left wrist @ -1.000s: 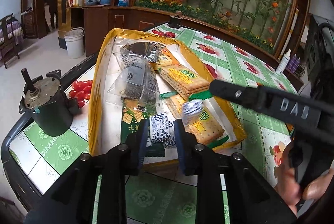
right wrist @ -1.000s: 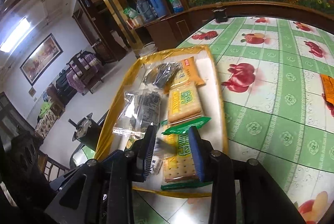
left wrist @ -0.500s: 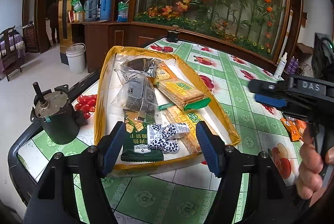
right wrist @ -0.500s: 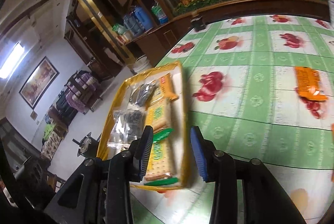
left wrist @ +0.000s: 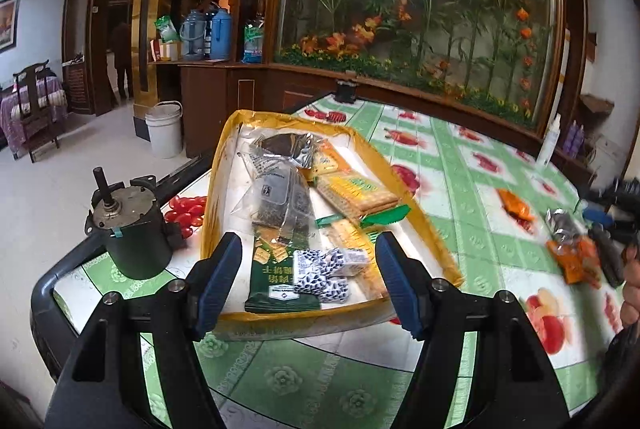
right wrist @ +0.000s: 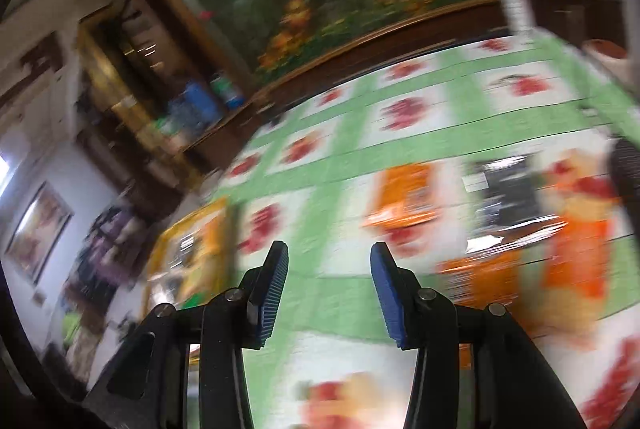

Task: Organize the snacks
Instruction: 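Move both tools back over the snacks on the table, then grasp the orange cracker pack with right tool while left tool grasps an orange bag, then carry the orange bag in left tool and cracker pack in right tool to the tray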

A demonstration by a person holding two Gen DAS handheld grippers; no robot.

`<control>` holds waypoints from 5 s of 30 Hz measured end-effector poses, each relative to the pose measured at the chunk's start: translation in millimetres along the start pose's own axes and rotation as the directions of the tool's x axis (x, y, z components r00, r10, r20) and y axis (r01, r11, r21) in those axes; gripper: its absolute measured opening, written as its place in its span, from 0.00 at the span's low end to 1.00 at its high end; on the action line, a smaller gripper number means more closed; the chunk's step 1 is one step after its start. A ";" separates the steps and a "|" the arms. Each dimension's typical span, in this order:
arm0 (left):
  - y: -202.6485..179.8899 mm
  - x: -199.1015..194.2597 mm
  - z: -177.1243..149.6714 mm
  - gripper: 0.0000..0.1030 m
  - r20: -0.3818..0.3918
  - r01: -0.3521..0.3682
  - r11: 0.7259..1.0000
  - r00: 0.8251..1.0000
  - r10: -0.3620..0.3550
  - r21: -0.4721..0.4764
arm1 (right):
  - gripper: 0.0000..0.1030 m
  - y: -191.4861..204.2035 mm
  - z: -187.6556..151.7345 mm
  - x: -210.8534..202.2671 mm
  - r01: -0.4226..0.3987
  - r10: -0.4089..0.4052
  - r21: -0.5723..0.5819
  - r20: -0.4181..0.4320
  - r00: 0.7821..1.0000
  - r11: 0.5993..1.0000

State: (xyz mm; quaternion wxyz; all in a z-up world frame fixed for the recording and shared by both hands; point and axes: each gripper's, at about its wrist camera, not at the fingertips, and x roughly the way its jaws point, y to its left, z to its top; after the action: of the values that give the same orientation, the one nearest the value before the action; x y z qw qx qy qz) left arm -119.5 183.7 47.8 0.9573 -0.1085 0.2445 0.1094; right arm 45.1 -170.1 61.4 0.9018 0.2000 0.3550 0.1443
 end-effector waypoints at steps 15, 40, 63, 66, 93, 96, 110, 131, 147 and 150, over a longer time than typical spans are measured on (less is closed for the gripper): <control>-92.1 -11.8 -7.5 0.67 -0.120 0.306 0.946 0.949 -0.293 0.111 | 0.59 -77.3 2.8 5.4 0.450 -0.444 0.027 -0.117 0.888 0.893; -164.5 30.1 10.2 0.72 -0.344 0.375 0.884 0.899 -0.272 0.281 | 0.56 -17.9 -38.8 25.9 0.200 -0.235 -0.181 -0.200 0.951 0.963; -207.4 104.6 -6.9 0.74 -0.574 0.343 0.900 0.807 -0.136 0.270 | 0.56 -16.6 -38.4 27.6 0.157 -0.191 -0.159 -0.231 0.954 0.975; -219.0 108.1 -10.1 0.74 -0.564 0.347 0.882 0.817 -0.118 0.319 | 0.56 -16.6 -38.6 27.4 0.156 -0.190 -0.158 -0.229 0.955 0.975; -173.9 55.9 -3.1 0.45 -0.250 0.314 0.924 0.933 -0.258 0.218 | 0.55 9.7 -44.9 18.0 0.051 -0.093 -0.228 -0.178 0.980 0.972; -171.4 53.8 -2.0 0.45 -0.234 0.305 0.928 0.938 -0.255 0.212 | 0.54 12.4 -45.2 16.7 0.034 -0.077 -0.233 -0.177 0.981 0.972; -170.6 50.7 -3.0 0.46 -0.205 0.285 0.932 0.949 -0.241 0.224 | 0.58 30.3 -63.7 31.1 0.098 -0.196 -0.386 -0.223 0.955 0.917; -148.9 31.2 7.4 0.46 -0.009 0.106 0.970 0.994 -0.107 0.220 | 0.54 40.7 -48.4 -13.0 -0.003 -0.003 -0.321 -0.018 1.000 0.947; -103.2 31.2 15.5 0.46 0.025 0.034 0.992 0.999 -0.038 0.123 | 0.54 75.6 -62.8 -0.8 -0.043 0.031 -0.367 -0.037 0.999 0.929; -95.9 30.9 15.7 0.46 0.025 0.027 0.994 0.999 -0.030 0.106 | 0.54 92.1 -68.7 5.3 -0.058 0.043 -0.395 -0.046 0.998 0.917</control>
State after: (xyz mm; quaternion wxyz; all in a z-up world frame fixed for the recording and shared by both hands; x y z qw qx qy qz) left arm -60.9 101.3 61.0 0.9664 -0.0598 0.2355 0.0841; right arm -10.0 -69.3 55.1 0.9129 0.0199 0.3296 0.2401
